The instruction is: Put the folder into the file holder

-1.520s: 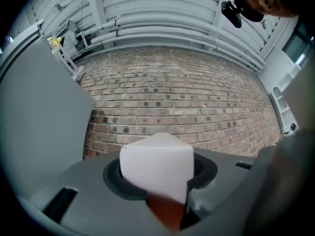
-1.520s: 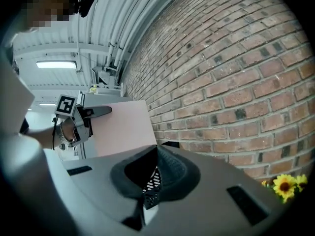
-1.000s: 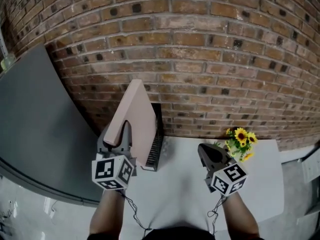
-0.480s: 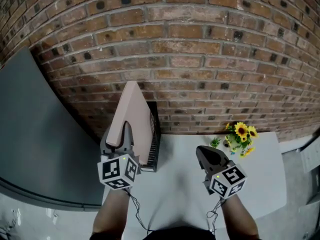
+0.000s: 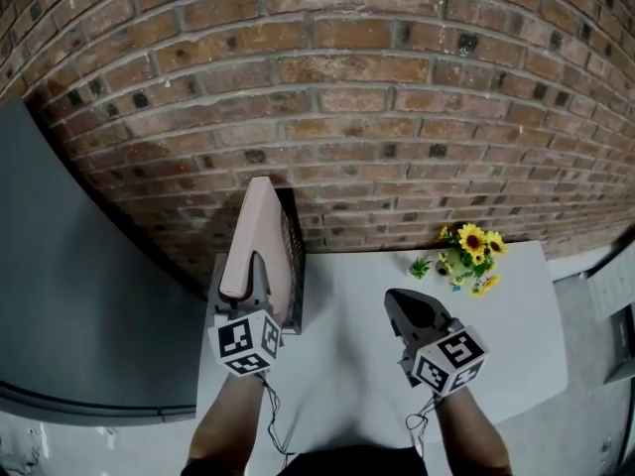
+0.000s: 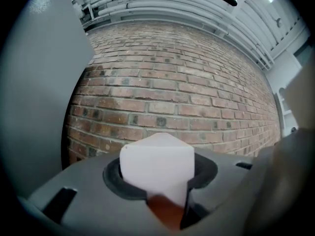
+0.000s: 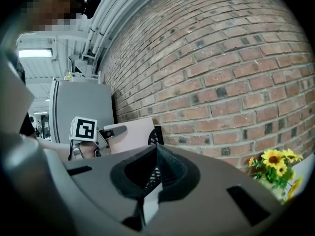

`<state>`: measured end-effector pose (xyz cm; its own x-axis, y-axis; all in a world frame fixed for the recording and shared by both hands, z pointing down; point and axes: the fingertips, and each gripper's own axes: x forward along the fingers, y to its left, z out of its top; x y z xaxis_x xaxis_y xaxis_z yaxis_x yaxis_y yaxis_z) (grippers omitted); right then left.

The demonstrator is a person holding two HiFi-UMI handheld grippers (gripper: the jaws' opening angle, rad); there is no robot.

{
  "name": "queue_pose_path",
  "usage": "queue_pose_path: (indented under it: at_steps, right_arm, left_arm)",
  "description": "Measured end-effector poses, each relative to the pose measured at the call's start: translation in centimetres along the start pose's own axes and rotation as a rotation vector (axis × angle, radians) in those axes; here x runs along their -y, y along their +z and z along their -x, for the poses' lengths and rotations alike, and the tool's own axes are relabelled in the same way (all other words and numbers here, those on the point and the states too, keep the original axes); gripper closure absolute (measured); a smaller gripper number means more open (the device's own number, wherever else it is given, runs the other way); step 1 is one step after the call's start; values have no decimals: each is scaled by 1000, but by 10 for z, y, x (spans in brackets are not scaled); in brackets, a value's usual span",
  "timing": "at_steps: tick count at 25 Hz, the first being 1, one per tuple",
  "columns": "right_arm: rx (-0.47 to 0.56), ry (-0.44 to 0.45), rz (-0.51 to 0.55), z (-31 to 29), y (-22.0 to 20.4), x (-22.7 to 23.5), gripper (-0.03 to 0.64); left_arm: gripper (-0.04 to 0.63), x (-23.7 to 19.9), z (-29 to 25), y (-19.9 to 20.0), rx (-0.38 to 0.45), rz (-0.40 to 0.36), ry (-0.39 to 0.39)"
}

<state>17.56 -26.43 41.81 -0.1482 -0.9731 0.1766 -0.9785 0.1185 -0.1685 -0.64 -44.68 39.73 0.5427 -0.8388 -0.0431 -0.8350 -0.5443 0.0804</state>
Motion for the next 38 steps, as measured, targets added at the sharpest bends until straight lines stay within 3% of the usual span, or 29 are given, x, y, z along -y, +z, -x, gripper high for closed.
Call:
queue_pose_path:
  at_steps: [8,18,27,34,38]
  right_arm:
    - [-14,-35,-23,6,-10,7,614]
    - [1,-37,-15,7,-8,0,614]
    - [40,34,32,7,8,-22,614]
    - [49,121,67,22,17,-41,614]
    - [56,173,79,41,22,-46,614]
  left_arm:
    - [419,6,-3,-33,-33,-21,-2]
    - [366,10,11,-21,-9,-62,-49]
    - [357,8,74,15,51,-74,-42]
    - [359,35,125,22,27,-82,-38]
    - [435,56,154,21,-7,-88,-17]
